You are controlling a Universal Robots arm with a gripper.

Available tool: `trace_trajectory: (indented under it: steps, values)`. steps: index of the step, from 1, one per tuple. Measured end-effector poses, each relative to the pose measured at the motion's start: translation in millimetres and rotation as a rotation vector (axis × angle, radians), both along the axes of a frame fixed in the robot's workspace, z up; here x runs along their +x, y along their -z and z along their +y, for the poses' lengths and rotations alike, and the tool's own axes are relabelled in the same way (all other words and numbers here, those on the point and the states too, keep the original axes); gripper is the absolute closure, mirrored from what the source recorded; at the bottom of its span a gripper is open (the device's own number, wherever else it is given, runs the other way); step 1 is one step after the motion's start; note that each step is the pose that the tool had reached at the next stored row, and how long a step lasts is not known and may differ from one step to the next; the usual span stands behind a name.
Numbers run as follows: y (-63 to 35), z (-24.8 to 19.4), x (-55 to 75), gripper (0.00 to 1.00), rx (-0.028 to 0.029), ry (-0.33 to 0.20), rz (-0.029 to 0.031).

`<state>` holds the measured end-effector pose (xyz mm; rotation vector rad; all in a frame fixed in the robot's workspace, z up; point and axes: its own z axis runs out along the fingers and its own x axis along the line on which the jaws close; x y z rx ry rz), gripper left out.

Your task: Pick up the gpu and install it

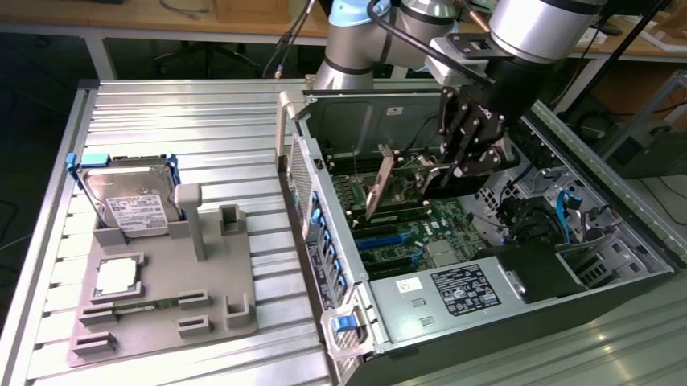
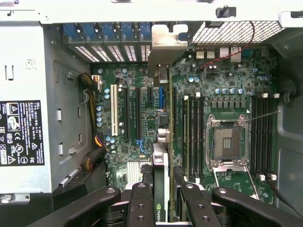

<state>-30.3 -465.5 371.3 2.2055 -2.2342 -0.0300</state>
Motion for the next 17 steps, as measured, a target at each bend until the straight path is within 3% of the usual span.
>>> trace_trajectory:
  steps: [17]
  values:
    - [4.7, 0.0, 0.0, 0.73, -0.0001, 0.000, -0.0001]
